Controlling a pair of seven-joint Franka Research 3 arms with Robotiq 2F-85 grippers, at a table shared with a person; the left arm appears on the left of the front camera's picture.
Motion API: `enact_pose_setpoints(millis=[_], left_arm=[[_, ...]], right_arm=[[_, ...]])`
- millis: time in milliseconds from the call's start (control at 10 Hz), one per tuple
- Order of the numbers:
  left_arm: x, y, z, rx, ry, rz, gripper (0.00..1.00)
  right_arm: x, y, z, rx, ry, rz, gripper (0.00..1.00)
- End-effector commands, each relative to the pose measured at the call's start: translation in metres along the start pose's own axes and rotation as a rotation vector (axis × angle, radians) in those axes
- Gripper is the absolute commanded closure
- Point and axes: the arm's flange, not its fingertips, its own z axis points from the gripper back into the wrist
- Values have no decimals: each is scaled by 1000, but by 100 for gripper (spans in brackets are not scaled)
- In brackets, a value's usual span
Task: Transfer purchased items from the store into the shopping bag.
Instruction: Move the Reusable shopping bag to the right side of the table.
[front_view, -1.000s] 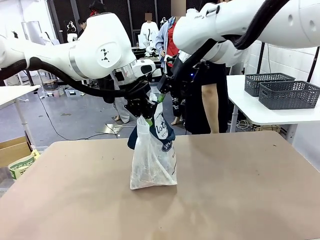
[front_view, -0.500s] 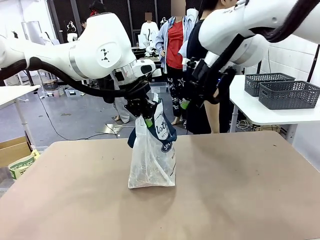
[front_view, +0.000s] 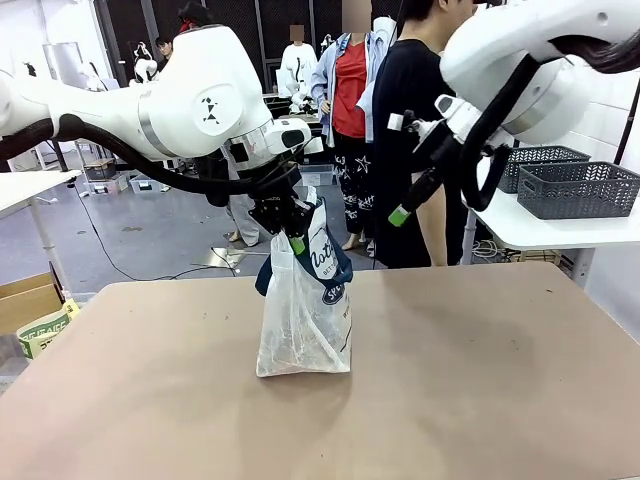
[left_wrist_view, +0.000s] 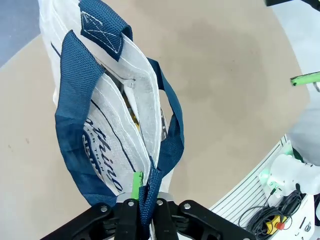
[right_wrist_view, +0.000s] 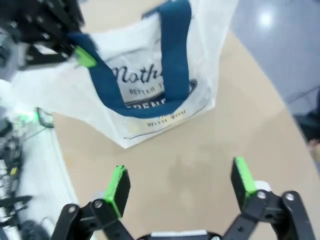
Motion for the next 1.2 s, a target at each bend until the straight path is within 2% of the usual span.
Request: enact_pose_setpoints(millis=[0,200,300,400,1100], left_arm=[[-1,0,2,1,2,1,100],[-1,0,2,1,2,1,100],[-1,0,2,1,2,1,100],[-1,0,2,1,2,1,100],[0,0,0,0,0,0,100]], right_arm=[[-35,4,5,0,-122,-12,0],[-42,5,11,-6,-123,7,0],[-37,6,8,-15,-94,36,0],[-36,-4,13,-1,-104,-16,0],[-36,-4,13,-1,-104,-16,0]])
